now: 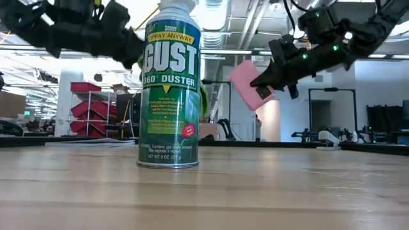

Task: Apply microfiber cloth
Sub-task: Wipe the back of the black cellphone with the green microfiber cloth

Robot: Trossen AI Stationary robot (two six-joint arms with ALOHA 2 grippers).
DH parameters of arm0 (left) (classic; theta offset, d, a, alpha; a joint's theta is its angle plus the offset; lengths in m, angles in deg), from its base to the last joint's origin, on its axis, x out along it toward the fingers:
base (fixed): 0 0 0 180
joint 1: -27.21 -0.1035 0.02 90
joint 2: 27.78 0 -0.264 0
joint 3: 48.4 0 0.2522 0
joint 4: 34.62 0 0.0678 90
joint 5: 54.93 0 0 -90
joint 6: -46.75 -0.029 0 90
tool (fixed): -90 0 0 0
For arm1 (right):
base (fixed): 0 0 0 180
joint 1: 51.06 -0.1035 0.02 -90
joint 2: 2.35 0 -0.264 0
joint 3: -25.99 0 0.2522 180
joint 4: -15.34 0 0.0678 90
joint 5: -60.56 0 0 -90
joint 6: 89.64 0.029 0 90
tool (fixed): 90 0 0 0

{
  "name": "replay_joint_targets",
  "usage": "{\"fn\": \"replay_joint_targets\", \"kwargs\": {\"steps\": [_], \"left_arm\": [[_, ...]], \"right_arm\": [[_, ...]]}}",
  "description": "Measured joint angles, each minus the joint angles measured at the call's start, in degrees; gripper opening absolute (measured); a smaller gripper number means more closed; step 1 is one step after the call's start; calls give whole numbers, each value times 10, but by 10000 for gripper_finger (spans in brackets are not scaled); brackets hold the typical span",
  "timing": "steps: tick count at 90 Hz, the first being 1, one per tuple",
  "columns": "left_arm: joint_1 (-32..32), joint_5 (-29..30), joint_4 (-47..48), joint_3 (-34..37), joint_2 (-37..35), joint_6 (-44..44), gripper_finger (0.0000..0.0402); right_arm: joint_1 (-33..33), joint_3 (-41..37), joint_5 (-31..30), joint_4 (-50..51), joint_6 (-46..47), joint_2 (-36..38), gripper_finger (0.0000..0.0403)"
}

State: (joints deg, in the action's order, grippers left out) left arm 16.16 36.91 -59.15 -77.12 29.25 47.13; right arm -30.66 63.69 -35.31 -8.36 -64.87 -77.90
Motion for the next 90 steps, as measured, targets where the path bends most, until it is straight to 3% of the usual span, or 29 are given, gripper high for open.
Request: {"fn": "replay_joint_targets", "kwargs": {"steps": [23, 38, 57, 90], "left_arm": [[0, 24, -92, 94, 0, 79, 0], [3, 24, -88, 127, 5, 156, 0], [22, 23, -76, 141, 20, 235, 0], [46, 23, -57, 142, 81, 298, 0]], "right_arm": [[-58, -27, -1, -62, 77, -79, 12], [-117, -28, -5, -58, 107, -104, 12], [-179, -28, -21, 9, 167, -107, 12], [-253, -25, -60, 68, 241, -105, 28]]}}
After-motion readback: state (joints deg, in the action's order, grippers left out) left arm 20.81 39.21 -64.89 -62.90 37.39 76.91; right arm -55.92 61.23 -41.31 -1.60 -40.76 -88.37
